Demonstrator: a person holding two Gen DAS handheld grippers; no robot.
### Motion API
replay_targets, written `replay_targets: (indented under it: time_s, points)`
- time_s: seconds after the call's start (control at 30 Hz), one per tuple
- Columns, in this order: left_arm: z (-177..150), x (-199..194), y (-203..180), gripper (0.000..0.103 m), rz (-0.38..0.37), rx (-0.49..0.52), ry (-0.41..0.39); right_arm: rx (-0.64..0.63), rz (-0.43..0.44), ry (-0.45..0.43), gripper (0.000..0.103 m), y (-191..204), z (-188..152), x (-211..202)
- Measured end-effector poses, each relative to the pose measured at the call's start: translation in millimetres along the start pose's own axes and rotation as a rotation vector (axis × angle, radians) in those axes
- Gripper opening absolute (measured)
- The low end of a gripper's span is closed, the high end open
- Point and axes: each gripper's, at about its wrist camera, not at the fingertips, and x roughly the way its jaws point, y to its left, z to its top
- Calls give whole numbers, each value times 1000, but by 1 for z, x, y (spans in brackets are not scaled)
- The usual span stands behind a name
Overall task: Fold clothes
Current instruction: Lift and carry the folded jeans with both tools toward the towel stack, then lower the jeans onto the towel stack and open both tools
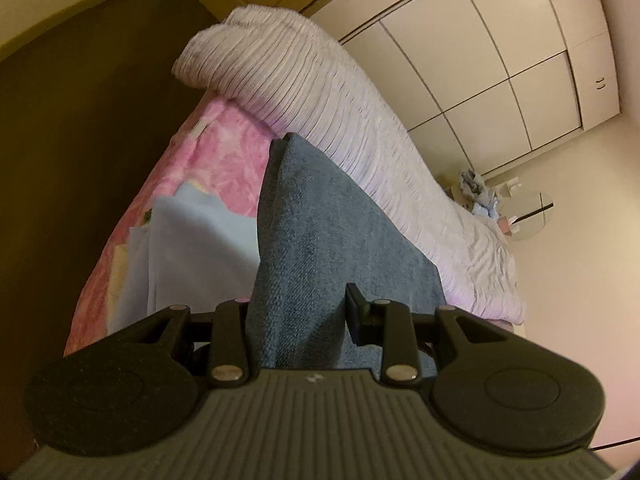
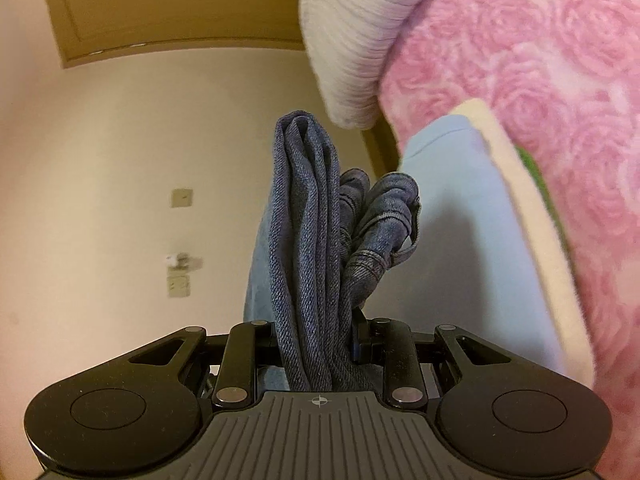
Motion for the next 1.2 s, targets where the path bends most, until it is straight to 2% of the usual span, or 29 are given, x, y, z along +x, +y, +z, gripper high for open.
replay_targets:
  time_s: [0.17,0.27,0.3,0.37,0.4,0.47,0.57,0.63,0.7,0.77,0.83,0.9,0.97,1.03,1.13,1.2]
  points:
    - [4,18,12,28,6,-3,14,20,-24,-18,26,-11,12,3]
    - [5,30,19,28,44,14,33,13,-61,-34,29,-16,14,9]
    - [4,36,22,28,77,15,50,14,-102,-45,35,-19,14,12]
    - [0,48,28,30,143,12,75,26,-244,-70,48,-25,13,20]
    - [-2,49,29,31,146,11,69,32,-313,-82,50,-27,13,23]
    - [-4,38,29,31,153,0,28,3,-324,-95,50,-24,12,18]
    - [-6,13,25,31,199,-12,-52,-161,-398,-170,50,0,6,-2]
    - [-7,-8,20,25,244,-16,-112,-292,-469,-205,50,21,0,-16]
    - [-13,-30,8,18,279,32,-154,-477,-532,-194,50,42,-16,-23]
    - [-27,-43,-11,13,302,134,-150,-705,-618,-169,49,64,-42,-23]
    - [-44,-50,-31,9,320,249,-123,-912,-650,-135,47,77,-75,-19]
    - [-62,-43,-39,7,358,348,-65,-1035,-669,-77,41,77,-107,-2]
    - [-74,-29,-36,7,409,392,-22,-1104,-714,-9,38,73,-129,16]
    - [-84,-16,-29,7,452,418,15,-1119,-735,38,37,66,-141,35]
    - [-86,-4,-11,7,463,349,31,-1075,-811,112,37,44,-142,72]
    - [-83,-4,-9,7,462,327,39,-1071,-859,128,37,37,-142,85]
